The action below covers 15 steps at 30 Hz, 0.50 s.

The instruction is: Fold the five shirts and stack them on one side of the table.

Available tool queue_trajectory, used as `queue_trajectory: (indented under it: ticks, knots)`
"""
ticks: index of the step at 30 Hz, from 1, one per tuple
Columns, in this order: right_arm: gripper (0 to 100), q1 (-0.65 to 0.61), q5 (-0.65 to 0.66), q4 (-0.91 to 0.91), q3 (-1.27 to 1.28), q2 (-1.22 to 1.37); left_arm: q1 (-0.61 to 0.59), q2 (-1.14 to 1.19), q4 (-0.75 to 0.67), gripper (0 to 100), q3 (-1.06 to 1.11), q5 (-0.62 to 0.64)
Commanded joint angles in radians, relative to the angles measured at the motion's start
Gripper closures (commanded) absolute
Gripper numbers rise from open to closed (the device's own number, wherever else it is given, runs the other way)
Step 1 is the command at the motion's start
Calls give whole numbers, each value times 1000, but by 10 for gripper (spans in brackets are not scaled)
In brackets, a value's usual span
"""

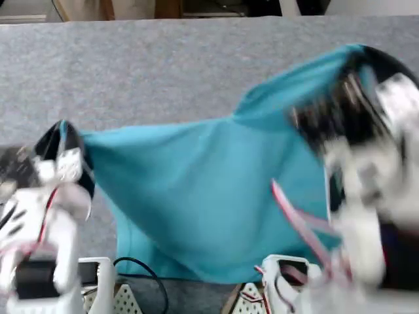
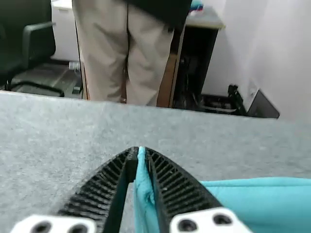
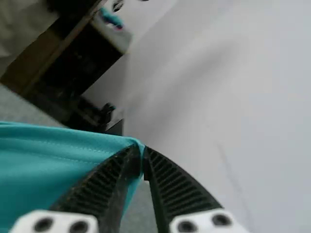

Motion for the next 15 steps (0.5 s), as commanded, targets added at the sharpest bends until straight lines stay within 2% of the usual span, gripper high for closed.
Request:
queue_trajectory:
  ticks: [1,5,8,11,15]
  knots:
    - [991,-22,-14,-190,213,81,-11,119,-331,981,140,-60]
    - [990,-22,-72,-462,367,209,-17,432,-566,981,94,-84]
    - [989,-39,-112,-597,381,335,-25,728,-644,981,-78,-78]
    - [989,-51,-121,-706,352,469,-26,1030,-637,981,-344,-77]
    - [991,-68,-130,-796,237,651,-26,1343,-468,981,-715,-77]
